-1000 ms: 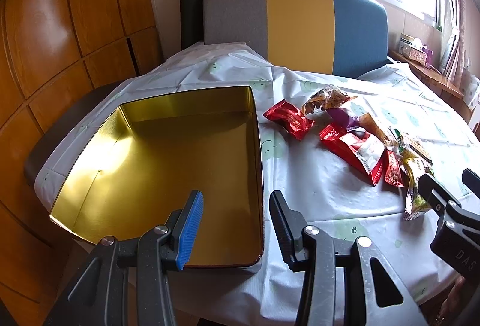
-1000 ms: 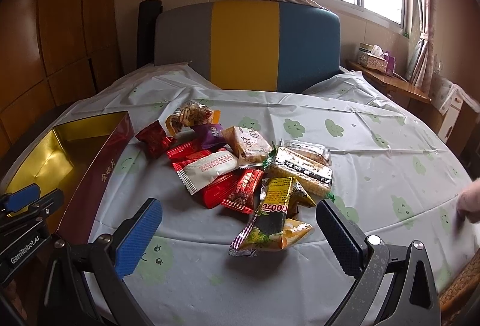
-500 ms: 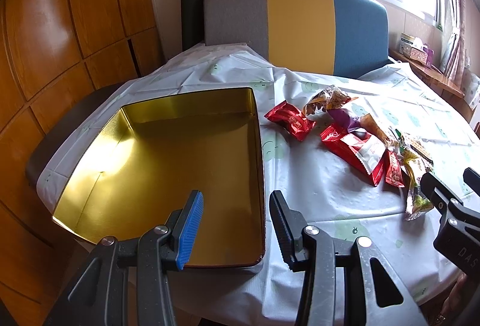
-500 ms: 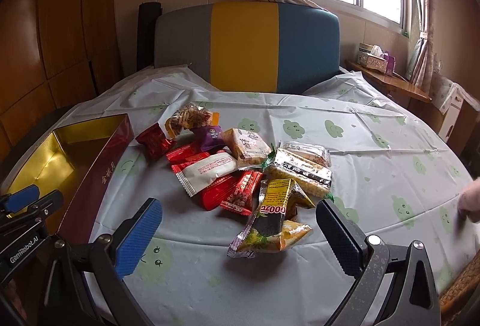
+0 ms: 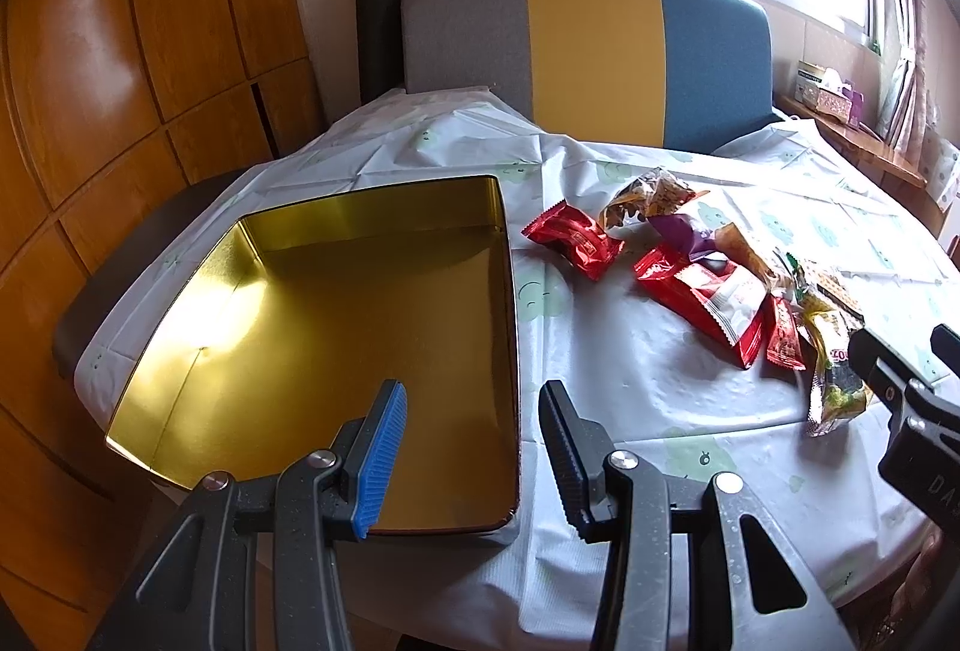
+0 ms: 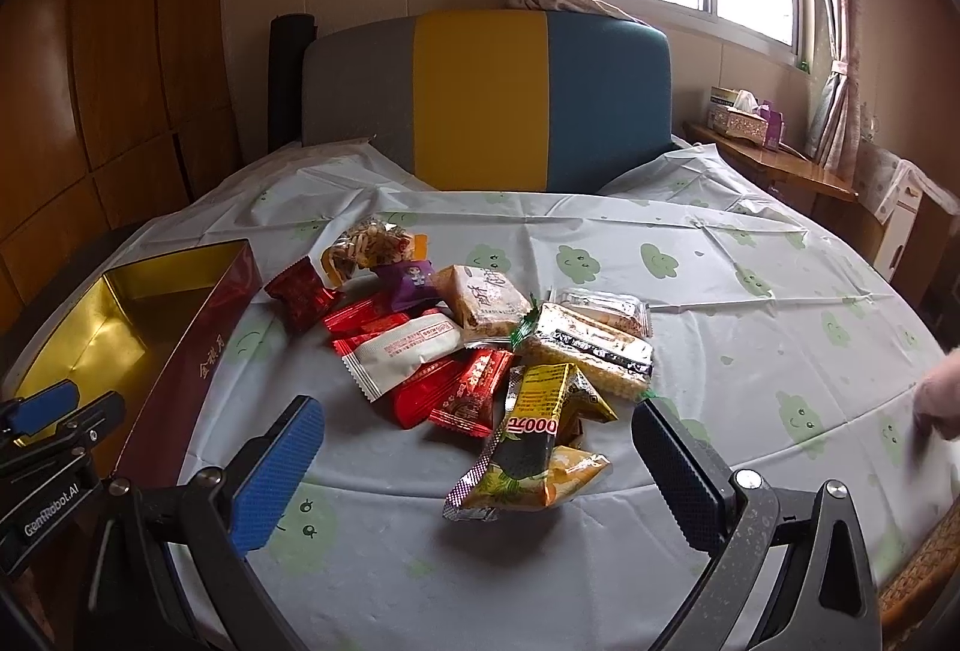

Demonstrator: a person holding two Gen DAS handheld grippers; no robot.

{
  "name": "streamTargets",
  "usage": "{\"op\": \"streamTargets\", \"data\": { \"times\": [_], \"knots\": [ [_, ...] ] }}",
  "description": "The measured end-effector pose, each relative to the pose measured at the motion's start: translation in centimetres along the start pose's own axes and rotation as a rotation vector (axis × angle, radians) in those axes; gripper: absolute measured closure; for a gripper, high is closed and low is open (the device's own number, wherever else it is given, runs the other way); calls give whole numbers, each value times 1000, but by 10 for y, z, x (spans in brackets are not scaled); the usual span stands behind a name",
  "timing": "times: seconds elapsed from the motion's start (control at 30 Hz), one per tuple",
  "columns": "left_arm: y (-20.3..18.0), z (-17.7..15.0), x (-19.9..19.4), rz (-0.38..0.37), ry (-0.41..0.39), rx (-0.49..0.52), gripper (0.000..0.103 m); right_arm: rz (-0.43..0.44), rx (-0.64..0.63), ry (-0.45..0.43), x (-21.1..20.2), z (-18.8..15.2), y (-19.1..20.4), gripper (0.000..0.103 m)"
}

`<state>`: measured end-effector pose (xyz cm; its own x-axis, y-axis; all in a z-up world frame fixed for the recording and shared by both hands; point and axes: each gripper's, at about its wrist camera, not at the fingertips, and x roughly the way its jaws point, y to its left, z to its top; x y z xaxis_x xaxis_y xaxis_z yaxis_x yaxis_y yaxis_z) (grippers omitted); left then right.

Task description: Organize snacks

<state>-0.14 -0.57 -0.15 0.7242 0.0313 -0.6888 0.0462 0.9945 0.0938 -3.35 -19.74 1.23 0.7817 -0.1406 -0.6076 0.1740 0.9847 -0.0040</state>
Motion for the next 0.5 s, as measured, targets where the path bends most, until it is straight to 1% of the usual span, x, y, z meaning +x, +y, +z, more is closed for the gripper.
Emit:
{"op": "streamTargets", "data": {
  "times": [0.3,0.43,0.5],
  "knots": [
    [-5,1,-1,-10,-2,17,56,-6,13,-14,-3,5,-7,0],
    [-9,1,-1,-21,3,35,56,-6,16,-25,-3,14,-14,0],
    [-11,1,-1,-42,12,43,56,9,25,-17,-1,24,-21,0]
  ]
}}
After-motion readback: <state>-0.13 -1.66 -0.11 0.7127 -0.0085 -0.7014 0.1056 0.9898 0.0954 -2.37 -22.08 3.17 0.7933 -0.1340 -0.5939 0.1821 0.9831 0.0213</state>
